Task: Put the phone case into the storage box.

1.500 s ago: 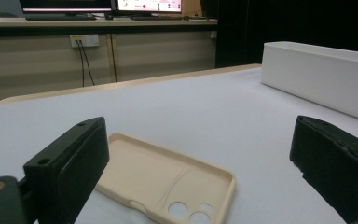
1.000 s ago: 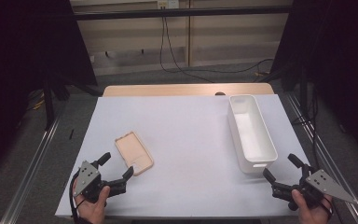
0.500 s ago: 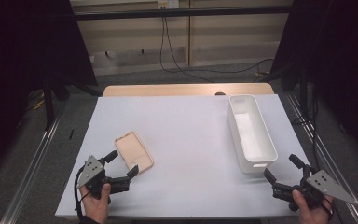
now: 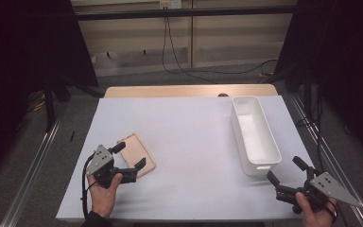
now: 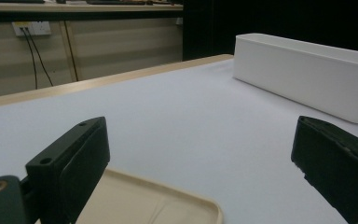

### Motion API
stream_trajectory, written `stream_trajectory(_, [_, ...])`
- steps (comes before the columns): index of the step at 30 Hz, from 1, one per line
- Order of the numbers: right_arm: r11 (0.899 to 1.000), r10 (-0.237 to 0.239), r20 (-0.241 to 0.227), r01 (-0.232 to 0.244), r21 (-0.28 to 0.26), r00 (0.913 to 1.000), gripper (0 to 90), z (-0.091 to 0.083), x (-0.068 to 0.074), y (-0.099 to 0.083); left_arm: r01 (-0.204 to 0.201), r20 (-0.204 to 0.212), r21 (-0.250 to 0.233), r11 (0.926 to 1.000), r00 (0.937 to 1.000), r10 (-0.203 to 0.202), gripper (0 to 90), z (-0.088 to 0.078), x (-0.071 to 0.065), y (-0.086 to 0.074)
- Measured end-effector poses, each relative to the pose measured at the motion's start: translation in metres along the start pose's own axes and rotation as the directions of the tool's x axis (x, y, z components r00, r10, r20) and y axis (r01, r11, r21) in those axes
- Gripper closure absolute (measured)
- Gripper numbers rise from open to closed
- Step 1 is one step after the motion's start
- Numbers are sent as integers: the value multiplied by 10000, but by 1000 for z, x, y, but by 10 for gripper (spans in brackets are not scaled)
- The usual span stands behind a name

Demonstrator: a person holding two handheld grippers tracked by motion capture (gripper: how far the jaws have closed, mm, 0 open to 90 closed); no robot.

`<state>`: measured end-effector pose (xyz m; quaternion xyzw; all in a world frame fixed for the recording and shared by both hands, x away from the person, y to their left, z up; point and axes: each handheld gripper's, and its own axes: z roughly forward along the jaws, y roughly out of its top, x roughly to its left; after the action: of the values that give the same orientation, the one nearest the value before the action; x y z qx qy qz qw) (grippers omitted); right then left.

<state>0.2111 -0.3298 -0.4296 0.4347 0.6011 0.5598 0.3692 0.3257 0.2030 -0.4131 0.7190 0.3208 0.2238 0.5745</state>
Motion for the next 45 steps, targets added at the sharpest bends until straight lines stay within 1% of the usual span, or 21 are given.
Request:
stream_trajectory(1, [10000, -10, -9, 10, -7, 10000, 0, 0, 0, 0, -210, -157, -14, 9998, 9997, 210, 42, 5, 1, 2])
stream_trajectory(2, [10000, -9, -13, 9, -5, 10000, 0, 1, 0, 0, -250, -138, 16, 9997, 9996, 250, 42, 8, 2, 3])
stream_trajectory(6, [10000, -17, -50, 17, 17, 10000, 0, 2, 0, 0, -183, -136, 94, 9998, 9997, 185, 38, 16, 7, 5])
stream_trajectory(9, [10000, -13, -71, 14, 14, 10000, 0, 2, 0, 0, -25, -117, 148, 9999, 9999, 27, 38, 23, 10, 8])
stream_trajectory(10, [10000, -6, -86, 6, 8, 10000, 0, 2, 0, 0, -283, -157, 198, 9994, 9995, 286, 36, 26, 11, 12])
stream_trajectory(12, [10000, -1, -74, 1, 3, 10000, 0, 2, 0, 0, -498, -285, 161, 9986, 9983, 502, 34, 30, 11, 17])
stream_trajectory(15, [10000, 3, -100, -3, 4, 9999, 0, 2, 0, 0, -494, -297, 105, 9987, 9983, 496, 35, 34, 13, 20])
stream_trajectory(19, [10000, 10, -97, -10, 2, 10000, 0, 2, 0, 0, -325, -499, -192, 9993, 9983, 315, 37, 44, 21, 27])
stream_trajectory(20, [10000, 13, -101, -13, 6, 9999, 0, 2, 0, 0, -235, -451, -351, 9991, 9987, 219, 40, 45, 23, 28])
stream_trajectory(21, [10000, 3, -108, -3, 7, 9999, 0, 2, 0, 0, -243, -424, -461, 9986, 9988, 224, 50, 46, 24, 29])
stream_trajectory(23, [10000, 12, -123, -12, 36, 9999, 0, 3, 0, 0, -363, -594, -508, 9980, 9977, 333, 59, 49, 26, 32])
stream_trajectory(26, [10000, 27, -142, -27, 26, 9999, 0, 3, 1, 0, -260, -665, -690, 9973, 9976, 214, 59, 52, 32, 36])
stream_trajectory(28, [10000, 39, -129, -39, 25, 9999, 0, 2, 1, 0, -417, -802, -641, 9971, 9961, 365, 57, 55, 34, 40])
stream_trajectory(31, [10000, 28, -131, -28, 39, 9999, 0, 2, 1, 0, -438, -776, -730, 9964, 9963, 381, 57, 58, 37, 44])
stream_trajectory(32, [10000, 25, -126, -24, 34, 9999, 0, 2, 1, 0, -543, -710, -638, 9965, 9962, 497, 57, 61, 40, 47])
stream_trajectory(34, [10000, 41, -60, -41, -21, 10000, 0, 2, 0, 0, -426, -662, -666, 9969, 9971, 382, 56, 64, 43, 50])
stream_trajectory(36, [10000, 47, -67, -47, -12, 10000, 0, 2, 0, 0, -445, -719, -760, 9961, 9966, 391, 55, 65, 44, 51])
stream_trajectory(37, [10000, 45, -53, -45, -34, 10000, 0, 2, 0, 0, -557, -744, -767, 9955, 9960, 500, 53, 69, 46, 55])
stream_trajectory(39, [10000, 45, -68, -45, -23, 10000, 0, 2, 0, 0, -490, -689, -776, 9958, 9967, 437, 52, 72, 49, 58])
stream_trajectory(42, [10000, 68, -88, -68, 8, 9999, 0, 2, 1, 0, -663, -783, -702, 9953, 9951, 607, 50, 78, 52, 60])
stream_trajectory(45, [10000, 53, -106, -53, 17, 9999, 0, 2, 1, -1, -715, -833, -706, 9949, 9944, 656, 51, 80, 54, 61])
